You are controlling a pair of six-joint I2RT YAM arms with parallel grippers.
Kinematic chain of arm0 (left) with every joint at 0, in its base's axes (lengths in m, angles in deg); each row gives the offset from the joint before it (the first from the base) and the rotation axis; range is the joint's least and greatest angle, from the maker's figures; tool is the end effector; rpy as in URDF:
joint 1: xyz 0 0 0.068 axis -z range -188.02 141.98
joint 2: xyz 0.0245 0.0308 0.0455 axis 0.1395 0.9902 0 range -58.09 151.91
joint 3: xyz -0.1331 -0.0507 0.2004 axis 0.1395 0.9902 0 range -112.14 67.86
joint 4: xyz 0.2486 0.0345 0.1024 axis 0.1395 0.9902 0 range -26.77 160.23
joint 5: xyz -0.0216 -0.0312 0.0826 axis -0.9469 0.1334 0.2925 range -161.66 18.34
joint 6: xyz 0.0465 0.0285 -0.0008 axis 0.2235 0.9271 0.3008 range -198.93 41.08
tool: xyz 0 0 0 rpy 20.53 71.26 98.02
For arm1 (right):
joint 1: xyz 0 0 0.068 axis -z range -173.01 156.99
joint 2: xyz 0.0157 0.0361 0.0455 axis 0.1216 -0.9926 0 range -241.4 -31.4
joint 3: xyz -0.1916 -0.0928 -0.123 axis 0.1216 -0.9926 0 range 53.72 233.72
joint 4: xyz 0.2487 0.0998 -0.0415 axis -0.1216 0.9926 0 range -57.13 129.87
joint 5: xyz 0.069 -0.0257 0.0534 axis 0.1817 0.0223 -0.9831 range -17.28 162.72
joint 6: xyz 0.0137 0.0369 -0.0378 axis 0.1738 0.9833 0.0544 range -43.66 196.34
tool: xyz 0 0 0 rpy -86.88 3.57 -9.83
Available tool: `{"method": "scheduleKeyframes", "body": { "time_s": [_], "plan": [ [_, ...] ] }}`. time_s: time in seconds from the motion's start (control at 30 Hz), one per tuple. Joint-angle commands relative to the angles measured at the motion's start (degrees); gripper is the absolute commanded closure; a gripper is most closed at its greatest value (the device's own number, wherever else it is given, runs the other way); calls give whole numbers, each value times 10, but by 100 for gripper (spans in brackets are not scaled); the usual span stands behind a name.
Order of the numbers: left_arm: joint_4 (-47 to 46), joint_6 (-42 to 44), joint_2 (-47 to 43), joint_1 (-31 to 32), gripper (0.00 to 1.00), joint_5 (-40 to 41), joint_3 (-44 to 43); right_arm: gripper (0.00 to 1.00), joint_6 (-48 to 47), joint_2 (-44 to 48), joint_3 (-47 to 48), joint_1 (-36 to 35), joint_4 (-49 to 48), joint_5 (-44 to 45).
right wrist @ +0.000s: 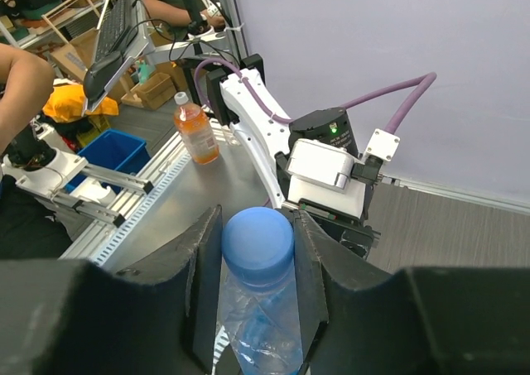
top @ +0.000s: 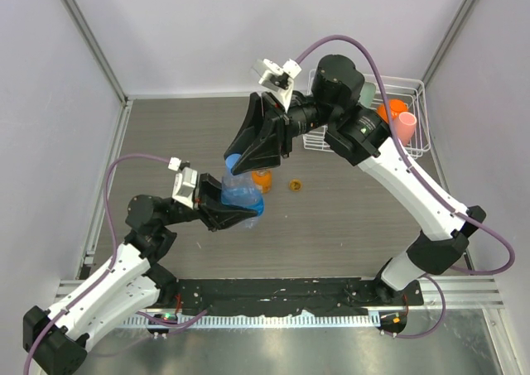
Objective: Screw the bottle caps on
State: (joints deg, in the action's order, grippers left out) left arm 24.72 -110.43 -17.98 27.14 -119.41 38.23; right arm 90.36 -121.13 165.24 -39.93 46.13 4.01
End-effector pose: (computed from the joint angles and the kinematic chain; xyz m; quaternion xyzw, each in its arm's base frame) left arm 0.1384 -0.1306 0.3244 0.3617 0.4595 -0.6049 0.5405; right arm 0.1937 0.2570 0.5130 -0.5626 0.3956 0.6346 0.3525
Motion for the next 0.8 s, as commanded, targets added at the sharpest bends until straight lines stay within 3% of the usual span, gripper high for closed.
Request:
{"method": "scheduleKeyframes", "body": {
  "time_s": [0.0, 0.17, 0.23, 0.43, 0.57, 0.77],
  "plan": [
    [-11, 0, -7, -2, 100, 30, -19, 72, 14, 26, -5, 7, -25, -4],
    [-4, 12, -7, -4, 100, 61, -21, 80, 15, 28, -23, 15, -17, 15],
    [7, 28, -8, -6, 100, 95, -25, 82, -8, 31, -26, 19, 35, 41],
    [63, 125, -10, -10, 100, 210, -40, 94, -135, 17, 3, 10, 235, 224],
    [56, 170, -8, -11, 100, 270, -30, 99, -152, 16, -5, -26, 268, 348],
    [41, 191, -8, -11, 100, 317, -17, 99, -141, 20, -30, -105, 250, 569]
  ]
}}
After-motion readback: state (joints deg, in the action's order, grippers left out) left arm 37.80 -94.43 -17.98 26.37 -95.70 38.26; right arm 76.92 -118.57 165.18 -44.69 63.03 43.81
